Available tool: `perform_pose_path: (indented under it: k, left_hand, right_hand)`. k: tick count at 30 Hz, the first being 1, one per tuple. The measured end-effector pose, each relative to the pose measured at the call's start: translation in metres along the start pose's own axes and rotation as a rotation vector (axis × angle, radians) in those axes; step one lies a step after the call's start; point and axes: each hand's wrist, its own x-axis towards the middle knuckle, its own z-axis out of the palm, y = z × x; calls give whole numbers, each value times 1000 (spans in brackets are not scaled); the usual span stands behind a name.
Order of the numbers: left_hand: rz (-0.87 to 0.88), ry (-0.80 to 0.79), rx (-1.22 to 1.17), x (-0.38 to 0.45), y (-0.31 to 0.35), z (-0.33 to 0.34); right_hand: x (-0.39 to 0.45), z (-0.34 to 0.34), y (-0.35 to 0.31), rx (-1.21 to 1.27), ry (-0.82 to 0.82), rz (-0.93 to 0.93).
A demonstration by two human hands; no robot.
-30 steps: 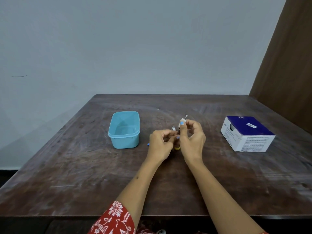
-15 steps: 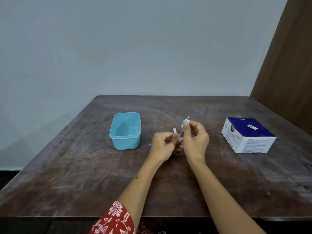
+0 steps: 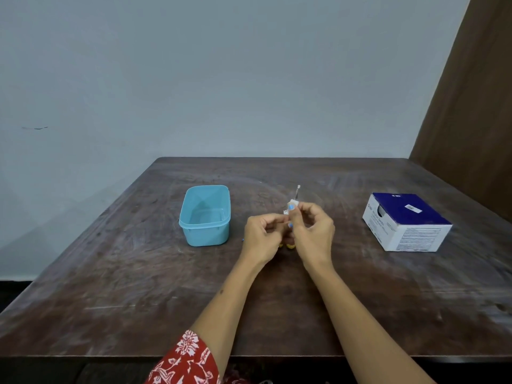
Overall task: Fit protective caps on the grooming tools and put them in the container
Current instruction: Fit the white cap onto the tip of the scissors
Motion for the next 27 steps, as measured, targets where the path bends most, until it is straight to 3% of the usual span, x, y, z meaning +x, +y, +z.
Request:
perform_pose_path:
  k: [3, 8, 13, 20, 25, 27]
  left_hand:
    - [-2, -3, 3, 1, 2, -2]
    - [-94, -126, -49, -3, 1, 5]
    - [-16, 58, -5, 2, -2, -1]
    - [-49, -66, -9, -1, -2, 2]
    - [3, 80, 9, 2, -2, -2]
    - [-13, 44, -1, 2, -2, -2]
  right_hand:
    - [-1, 1, 0, -33, -21, -24]
    - [5, -5, 0, 39, 204, -21]
    - [-2, 1, 0, -64, -39, -47]
    - [1, -4, -1, -24, 125, -97]
    - [-1, 1, 2, -89, -38, -80]
    - [-1, 1, 2, -97, -10, -93]
